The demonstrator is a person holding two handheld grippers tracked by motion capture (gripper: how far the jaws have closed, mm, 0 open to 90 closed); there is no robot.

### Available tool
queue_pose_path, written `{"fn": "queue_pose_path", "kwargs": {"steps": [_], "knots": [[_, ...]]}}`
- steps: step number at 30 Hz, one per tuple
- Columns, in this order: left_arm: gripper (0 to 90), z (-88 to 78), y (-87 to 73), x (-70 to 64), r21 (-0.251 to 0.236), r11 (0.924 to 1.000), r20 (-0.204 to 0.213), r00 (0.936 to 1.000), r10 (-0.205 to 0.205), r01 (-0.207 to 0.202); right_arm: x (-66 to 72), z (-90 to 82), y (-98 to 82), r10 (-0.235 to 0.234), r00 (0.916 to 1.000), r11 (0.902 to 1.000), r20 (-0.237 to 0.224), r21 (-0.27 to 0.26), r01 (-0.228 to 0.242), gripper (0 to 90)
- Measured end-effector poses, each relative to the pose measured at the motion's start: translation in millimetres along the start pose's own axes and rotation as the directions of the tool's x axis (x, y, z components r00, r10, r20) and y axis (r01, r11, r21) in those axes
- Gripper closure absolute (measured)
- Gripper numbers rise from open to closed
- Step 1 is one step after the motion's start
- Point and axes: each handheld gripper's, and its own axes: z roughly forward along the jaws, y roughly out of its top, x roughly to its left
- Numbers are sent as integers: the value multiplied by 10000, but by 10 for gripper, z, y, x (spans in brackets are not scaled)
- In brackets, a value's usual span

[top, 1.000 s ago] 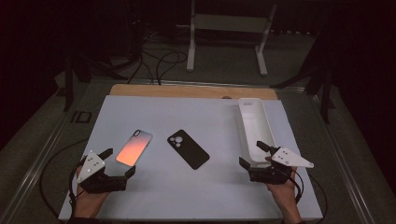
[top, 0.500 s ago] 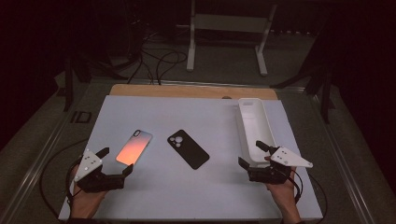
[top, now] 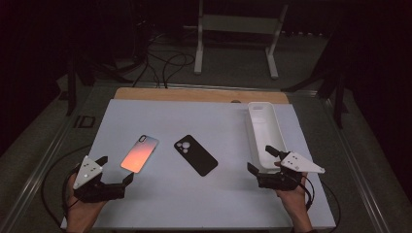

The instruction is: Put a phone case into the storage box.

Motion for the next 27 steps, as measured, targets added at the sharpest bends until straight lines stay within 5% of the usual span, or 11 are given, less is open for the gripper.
{"fn": "queue_pose_path", "kwargs": {"steps": [11, 18, 27], "knots": [[0, 197, 185, 145, 901, 9956, -207, 9994, 263, -244, -14, 14, -21, 76, 10000, 9999, 24, 80, -76, 93], [0, 406, 263, 206, 1761, 9842, -183, 9998, -128, 158, -14, 12, -20, 46, 10000, 9999, 53, 109, -47, 93], [0, 586, 249, 260, 2419, 9702, -193, 9998, -88, 132, -30, 20, -30, 24, 9999, 9998, 108, 187, -26, 93]]}}
